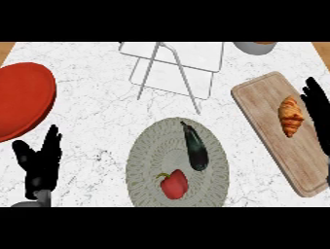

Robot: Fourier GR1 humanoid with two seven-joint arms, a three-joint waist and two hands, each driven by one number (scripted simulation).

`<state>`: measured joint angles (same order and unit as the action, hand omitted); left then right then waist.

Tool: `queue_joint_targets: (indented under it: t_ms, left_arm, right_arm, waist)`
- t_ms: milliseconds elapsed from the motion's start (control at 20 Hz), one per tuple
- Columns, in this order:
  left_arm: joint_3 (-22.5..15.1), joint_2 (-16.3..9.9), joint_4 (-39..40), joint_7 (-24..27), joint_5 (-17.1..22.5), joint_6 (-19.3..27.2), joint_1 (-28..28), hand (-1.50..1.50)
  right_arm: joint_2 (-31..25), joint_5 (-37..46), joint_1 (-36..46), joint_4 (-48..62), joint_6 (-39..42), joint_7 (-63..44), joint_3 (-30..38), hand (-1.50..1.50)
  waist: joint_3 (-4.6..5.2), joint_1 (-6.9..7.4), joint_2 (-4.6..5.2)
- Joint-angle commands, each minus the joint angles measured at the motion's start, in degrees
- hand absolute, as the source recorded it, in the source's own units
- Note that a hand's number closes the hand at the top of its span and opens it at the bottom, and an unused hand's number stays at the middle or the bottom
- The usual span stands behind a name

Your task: Pick the bell pepper from the placemat and place it in the tiered shelf

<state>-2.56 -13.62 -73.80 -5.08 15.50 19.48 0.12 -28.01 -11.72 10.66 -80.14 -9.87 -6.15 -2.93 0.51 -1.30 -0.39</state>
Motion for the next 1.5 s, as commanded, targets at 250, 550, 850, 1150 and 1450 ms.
queue_joint_targets:
  t_ms: [250, 550, 850, 1150, 1450]
  left_arm:
    - [-2.2, -7.1, -9.8, -6.0, -0.6, -8.2, 6.7, 0.0]
    - [-2.2, -5.2, -3.6, -10.1, 1.3, -12.1, -2.8, 0.0]
    - [-1.3, -5.6, -6.8, -9.9, 2.0, -13.5, 1.8, 0.0]
    - [-1.1, -3.8, -1.6, -10.2, 1.1, -13.3, -2.9, 0.0]
    - [-1.6, -2.9, -4.0, -9.9, -0.4, -12.5, -2.0, 0.0]
  right_arm:
    - [-1.0, 5.0, 6.5, -18.2, 6.2, 17.0, -5.3, 1.5]
    - [-1.7, 10.4, -5.3, -11.2, 3.9, 15.4, -5.7, -1.5]
    - [-4.5, 15.3, -13.0, -19.9, 10.0, 21.6, -12.5, -1.5]
    - [-11.7, 14.6, -15.3, -39.4, 17.1, 4.7, -14.4, -1.5]
    - [-9.2, 25.8, -14.0, -49.6, 15.8, -16.4, -23.4, -1.5]
  waist:
    - [-0.36, -0.76, -0.55]
    - [-0.51, 0.53, 0.45]
    - [-0.49, 0.95, 0.22]
    - [-0.38, 0.35, 0.18]
    - [-0.41, 0.95, 0.19]
